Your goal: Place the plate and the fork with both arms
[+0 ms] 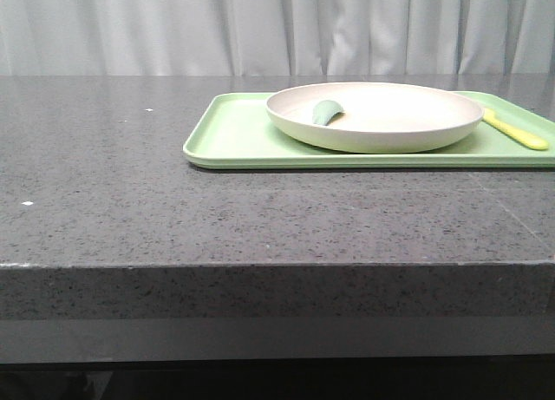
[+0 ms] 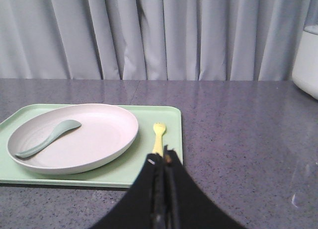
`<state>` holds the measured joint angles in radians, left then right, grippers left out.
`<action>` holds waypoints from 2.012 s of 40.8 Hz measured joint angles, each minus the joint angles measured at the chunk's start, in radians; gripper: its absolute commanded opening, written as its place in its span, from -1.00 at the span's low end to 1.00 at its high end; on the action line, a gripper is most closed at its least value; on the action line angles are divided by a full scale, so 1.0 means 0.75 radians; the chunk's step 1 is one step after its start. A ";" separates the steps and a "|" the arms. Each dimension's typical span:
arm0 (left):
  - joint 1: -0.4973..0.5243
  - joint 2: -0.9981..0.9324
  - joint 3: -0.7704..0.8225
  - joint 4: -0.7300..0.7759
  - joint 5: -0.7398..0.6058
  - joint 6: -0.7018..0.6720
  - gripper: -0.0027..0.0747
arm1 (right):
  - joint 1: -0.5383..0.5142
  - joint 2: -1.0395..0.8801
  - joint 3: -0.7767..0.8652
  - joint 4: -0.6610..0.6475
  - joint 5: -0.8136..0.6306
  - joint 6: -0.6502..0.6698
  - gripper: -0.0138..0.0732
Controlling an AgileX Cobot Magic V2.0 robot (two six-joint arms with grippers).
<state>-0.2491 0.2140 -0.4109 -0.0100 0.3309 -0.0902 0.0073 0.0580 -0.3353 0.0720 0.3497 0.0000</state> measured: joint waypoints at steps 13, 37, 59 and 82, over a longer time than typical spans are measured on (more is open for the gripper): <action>0.000 0.000 0.000 0.000 0.000 0.000 -0.98 | 0.000 -0.001 0.000 0.000 0.000 0.000 -0.96; 0.000 0.000 0.000 0.000 0.000 0.000 -0.98 | 0.000 -0.001 0.000 0.000 0.000 0.000 -0.96; 0.108 -0.222 0.253 0.000 -0.032 0.000 -0.98 | 0.000 -0.001 0.000 0.000 0.000 0.000 -0.96; 0.341 -0.292 0.556 0.000 -0.198 0.000 -0.98 | 0.000 -0.001 0.000 0.000 0.000 0.000 -0.96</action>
<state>0.0070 -0.0052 0.0057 -0.0100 0.1824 -0.0902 0.0073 0.0573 -0.3353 0.0720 0.3497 0.0000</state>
